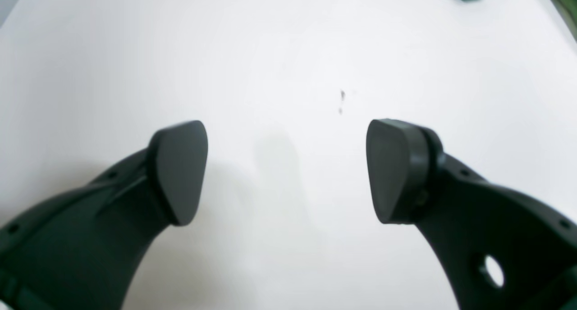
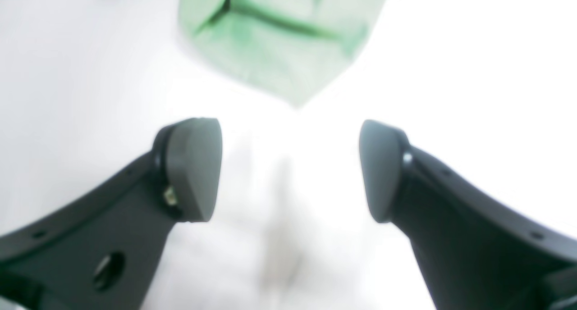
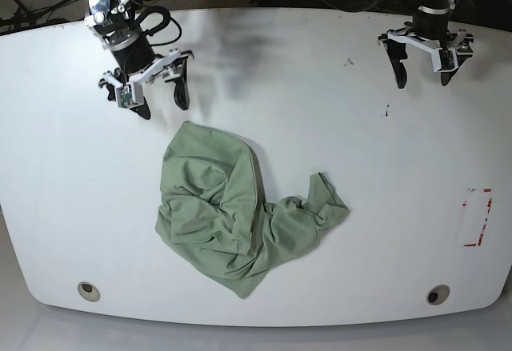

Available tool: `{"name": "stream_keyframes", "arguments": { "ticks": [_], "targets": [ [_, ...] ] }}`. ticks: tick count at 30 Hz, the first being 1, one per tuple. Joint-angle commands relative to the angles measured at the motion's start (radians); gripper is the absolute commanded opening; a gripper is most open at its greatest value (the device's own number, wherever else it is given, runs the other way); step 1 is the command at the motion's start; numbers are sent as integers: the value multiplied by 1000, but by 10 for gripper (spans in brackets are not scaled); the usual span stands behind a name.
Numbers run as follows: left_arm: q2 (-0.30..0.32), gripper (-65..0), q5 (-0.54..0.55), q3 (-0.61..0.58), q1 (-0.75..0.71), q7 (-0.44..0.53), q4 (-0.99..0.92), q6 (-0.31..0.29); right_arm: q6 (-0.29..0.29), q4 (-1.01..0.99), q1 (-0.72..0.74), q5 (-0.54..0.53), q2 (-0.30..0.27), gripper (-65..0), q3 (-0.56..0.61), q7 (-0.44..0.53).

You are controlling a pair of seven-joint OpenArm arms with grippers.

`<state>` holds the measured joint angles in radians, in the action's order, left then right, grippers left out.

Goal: Fold the T-shirt properly
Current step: 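Lower the right gripper onto the crumpled green shirt and grasp it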

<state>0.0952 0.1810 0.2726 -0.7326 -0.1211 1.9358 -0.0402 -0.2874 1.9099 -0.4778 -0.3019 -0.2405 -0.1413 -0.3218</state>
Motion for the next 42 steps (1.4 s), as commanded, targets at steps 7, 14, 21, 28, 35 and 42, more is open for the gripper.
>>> {"name": "stream_keyframes", "arguments": {
  "ticks": [7,14,21,28,35,42],
  "targets": [
    [-1,-138,-108,-5,20,-24,20,3,-2,-40,225,-7,-16,-189,91,-135],
    [-1,-138,-108,0,12,-24,23,3,-2,-186,439,-7,-16,-189,260,-214],
    [-2,-138,-108,27,-22,-24,23,3,-2,-376,601,-7,-6,-189,449,-214],
    [-2,-138,-108,27,-38,-24,23,3,6,-545,700,-6,19,-198,504,-208],
    [-2,-138,-108,27,-38,-24,23,3,6,-657,732,-4,20,-295,509,-159],
    [-2,-138,-108,27,-34,-24,23,3,0,-609,719,-6,20,-642,526,-162]
  ]
}}
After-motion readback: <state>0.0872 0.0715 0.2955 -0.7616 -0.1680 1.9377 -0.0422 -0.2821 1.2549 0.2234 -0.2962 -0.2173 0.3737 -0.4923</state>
